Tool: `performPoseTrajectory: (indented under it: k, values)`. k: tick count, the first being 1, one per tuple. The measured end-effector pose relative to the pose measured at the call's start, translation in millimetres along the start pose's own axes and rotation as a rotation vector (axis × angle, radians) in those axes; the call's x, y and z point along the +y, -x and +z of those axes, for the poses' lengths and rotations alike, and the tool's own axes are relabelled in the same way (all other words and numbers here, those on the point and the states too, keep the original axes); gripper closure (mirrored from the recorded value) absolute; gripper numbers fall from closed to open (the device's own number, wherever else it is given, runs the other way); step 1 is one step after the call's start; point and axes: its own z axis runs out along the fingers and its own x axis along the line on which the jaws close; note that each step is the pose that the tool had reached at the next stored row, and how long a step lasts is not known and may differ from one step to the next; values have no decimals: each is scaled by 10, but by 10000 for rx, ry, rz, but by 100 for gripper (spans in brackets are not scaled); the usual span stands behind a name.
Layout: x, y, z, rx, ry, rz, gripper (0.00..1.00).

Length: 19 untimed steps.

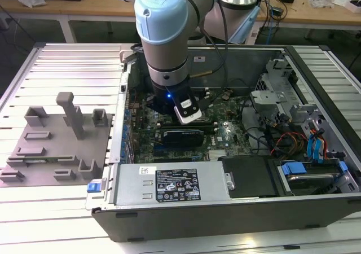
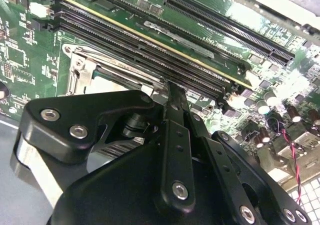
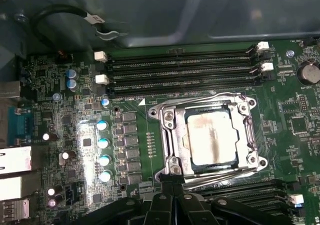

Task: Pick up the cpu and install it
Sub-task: 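Install the second cpu locking lever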

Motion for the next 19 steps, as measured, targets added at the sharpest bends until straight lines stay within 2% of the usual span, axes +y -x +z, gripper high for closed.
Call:
performPoseTrajectory:
  k: [6,8,11,15,19]
  values:
    - [-4,-3,14,-4,92,87,89]
    - [-4,-4,21,-8,204,130,89]
    - [-9,-10,43,-16,312,207,89]
    - [-13,-28,59,-27,356,290,89]
    - [-14,-33,49,-33,351,322,89]
